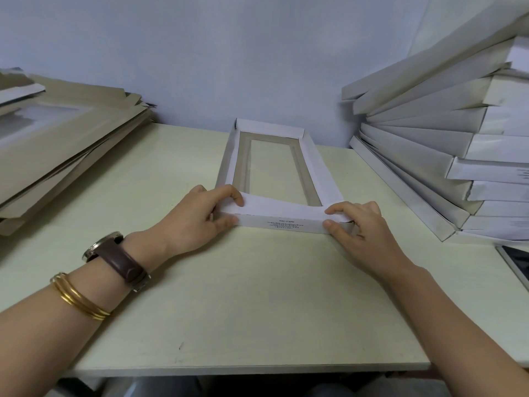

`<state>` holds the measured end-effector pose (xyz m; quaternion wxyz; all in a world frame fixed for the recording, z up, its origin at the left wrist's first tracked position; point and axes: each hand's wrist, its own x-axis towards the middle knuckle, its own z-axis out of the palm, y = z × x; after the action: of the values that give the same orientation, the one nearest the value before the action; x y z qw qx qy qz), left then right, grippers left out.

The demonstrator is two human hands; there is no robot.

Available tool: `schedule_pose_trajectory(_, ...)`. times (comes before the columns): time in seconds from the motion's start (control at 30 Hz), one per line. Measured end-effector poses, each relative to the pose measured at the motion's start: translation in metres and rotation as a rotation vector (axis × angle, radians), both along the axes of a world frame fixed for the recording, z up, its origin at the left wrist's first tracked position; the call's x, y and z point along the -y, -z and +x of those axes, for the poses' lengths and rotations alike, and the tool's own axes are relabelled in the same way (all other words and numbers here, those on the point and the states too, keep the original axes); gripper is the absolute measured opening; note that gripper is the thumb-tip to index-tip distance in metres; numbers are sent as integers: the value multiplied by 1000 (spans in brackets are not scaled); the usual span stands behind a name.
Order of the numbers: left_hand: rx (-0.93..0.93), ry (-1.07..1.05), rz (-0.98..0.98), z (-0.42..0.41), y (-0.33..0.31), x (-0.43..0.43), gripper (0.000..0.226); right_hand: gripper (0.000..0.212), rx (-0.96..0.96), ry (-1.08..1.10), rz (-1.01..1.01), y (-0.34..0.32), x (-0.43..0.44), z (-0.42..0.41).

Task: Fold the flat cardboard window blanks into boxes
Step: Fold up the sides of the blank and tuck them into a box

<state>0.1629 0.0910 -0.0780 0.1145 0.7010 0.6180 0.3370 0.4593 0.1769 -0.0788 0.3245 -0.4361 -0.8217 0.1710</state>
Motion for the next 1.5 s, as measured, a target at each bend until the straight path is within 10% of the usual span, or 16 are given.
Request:
schedule_pose_trajectory(0.63,-645,50,174,31,-8,-11,24,18,440,-143,463,-6,15,-47)
schedule_pose_trajectory(1.5,-413,135,23,34,-15,-12,26,19,513,-163,392,-16,-3,-10)
